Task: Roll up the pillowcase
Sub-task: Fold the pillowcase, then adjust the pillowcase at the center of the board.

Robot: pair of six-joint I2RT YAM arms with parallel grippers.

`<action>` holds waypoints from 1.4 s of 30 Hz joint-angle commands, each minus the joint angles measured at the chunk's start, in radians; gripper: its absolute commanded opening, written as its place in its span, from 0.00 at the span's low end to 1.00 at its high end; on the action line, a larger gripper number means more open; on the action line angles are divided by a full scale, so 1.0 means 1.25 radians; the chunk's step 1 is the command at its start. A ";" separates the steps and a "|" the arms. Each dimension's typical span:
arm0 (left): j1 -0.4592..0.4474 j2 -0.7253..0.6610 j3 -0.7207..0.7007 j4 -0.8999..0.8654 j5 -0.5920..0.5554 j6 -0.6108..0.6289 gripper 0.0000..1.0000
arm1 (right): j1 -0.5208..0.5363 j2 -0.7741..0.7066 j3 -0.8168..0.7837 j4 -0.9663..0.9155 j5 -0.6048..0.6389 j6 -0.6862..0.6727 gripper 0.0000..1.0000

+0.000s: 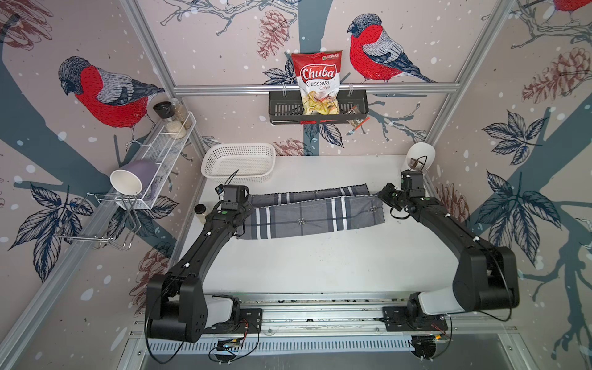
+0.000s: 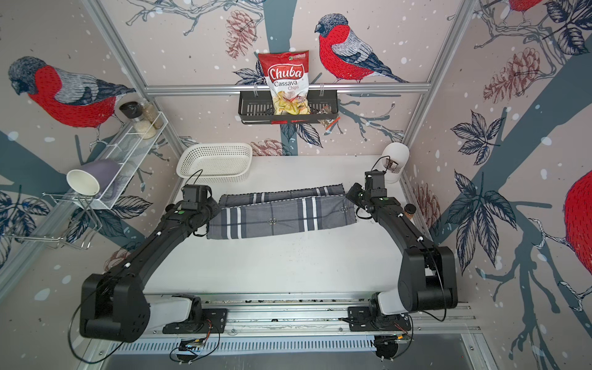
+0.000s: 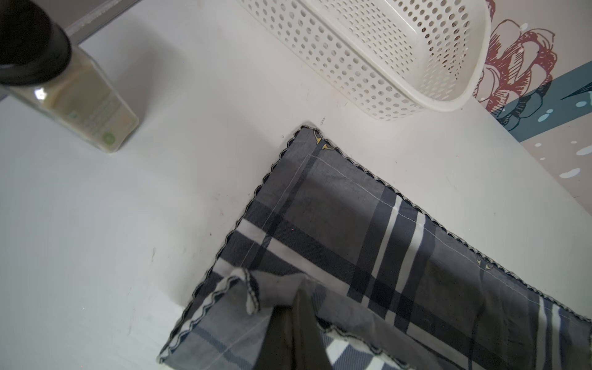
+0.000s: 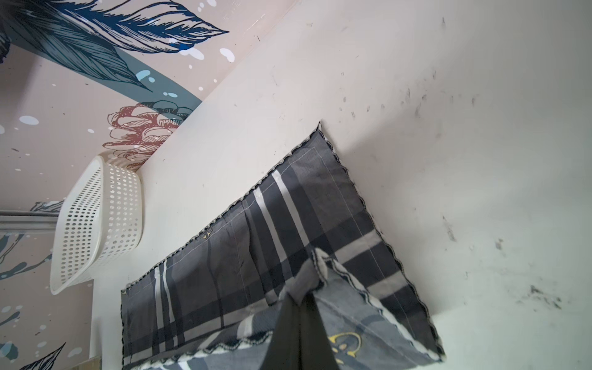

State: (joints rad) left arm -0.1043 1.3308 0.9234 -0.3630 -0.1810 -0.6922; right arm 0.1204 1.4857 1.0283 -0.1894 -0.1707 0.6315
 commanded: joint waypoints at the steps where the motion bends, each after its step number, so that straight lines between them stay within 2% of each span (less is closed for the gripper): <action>1: 0.005 0.057 0.039 0.018 -0.027 0.052 0.00 | 0.005 0.056 0.052 0.020 0.019 -0.013 0.00; 5: 0.012 0.115 0.055 0.017 -0.041 0.060 0.00 | 0.009 0.120 0.106 0.007 0.019 -0.006 0.00; 13: 0.018 0.233 0.158 0.023 -0.071 0.094 0.00 | 0.012 0.247 0.201 -0.012 -0.001 0.013 0.00; 23: 0.018 0.345 0.240 0.012 -0.092 0.104 0.00 | 0.026 0.347 0.298 -0.021 0.001 0.038 0.00; 24: 0.018 0.355 0.249 0.010 -0.094 0.106 0.01 | 0.026 0.356 0.308 -0.023 -0.001 0.038 0.06; 26: 0.018 0.373 0.272 0.005 -0.101 0.110 0.33 | 0.024 0.374 0.330 -0.022 -0.012 0.038 0.46; 27: 0.018 0.383 0.291 -0.002 -0.104 0.113 0.57 | 0.024 0.384 0.346 -0.025 -0.020 0.037 0.58; 28: 0.018 0.393 0.317 -0.018 -0.110 0.113 0.73 | 0.024 0.396 0.374 -0.035 -0.027 0.035 0.70; 29: 0.019 0.396 0.340 -0.035 -0.120 0.110 0.83 | 0.025 0.404 0.402 -0.050 -0.028 0.030 0.75; 30: 0.018 0.393 0.358 -0.047 -0.129 0.107 0.87 | 0.025 0.406 0.420 -0.062 -0.023 0.026 0.78; 33: 0.017 0.337 0.359 -0.047 -0.139 0.096 0.90 | 0.026 0.385 0.444 -0.087 -0.005 0.013 0.80; 35: 0.013 0.276 0.317 -0.036 -0.136 0.082 0.89 | 0.032 0.343 0.409 -0.087 -0.005 0.005 0.80; 38: -0.010 0.177 0.179 0.023 -0.090 0.064 0.71 | 0.092 0.250 0.291 -0.071 0.071 -0.049 0.75; 39: -0.019 0.161 0.145 0.036 -0.067 0.063 0.60 | 0.116 0.227 0.255 -0.068 0.104 -0.062 0.67; 40: -0.032 0.154 0.111 0.042 -0.051 0.062 0.34 | 0.146 0.201 0.213 -0.062 0.128 -0.074 0.49; 41: -0.043 0.157 0.089 0.034 -0.046 0.057 0.16 | 0.176 0.178 0.169 -0.047 0.144 -0.081 0.31; 42: -0.048 0.168 0.076 0.028 -0.042 0.055 0.07 | 0.199 0.165 0.136 -0.037 0.156 -0.083 0.16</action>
State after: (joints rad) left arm -0.1440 1.5341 1.0679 -0.3393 -0.2790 -0.6025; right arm 0.3130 1.7351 1.2800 -0.2527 -0.0799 0.5858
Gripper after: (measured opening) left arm 0.308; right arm 0.430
